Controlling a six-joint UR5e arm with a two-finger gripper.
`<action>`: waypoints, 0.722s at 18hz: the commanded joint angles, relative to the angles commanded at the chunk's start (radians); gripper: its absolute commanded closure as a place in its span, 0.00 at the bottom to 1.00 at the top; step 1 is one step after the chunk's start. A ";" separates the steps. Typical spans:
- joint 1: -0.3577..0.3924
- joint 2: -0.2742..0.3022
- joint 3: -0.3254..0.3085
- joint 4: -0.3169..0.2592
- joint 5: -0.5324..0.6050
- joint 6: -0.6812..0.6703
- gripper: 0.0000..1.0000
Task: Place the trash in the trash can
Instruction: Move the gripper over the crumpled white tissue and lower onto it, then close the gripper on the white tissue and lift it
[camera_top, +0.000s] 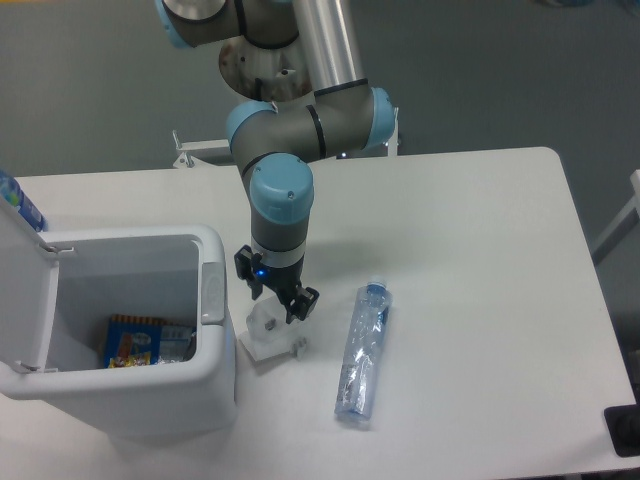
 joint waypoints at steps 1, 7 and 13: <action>0.000 0.002 0.000 -0.003 0.003 0.002 0.99; 0.046 0.040 -0.003 -0.017 0.051 0.011 1.00; 0.130 0.116 0.052 -0.057 0.017 0.014 1.00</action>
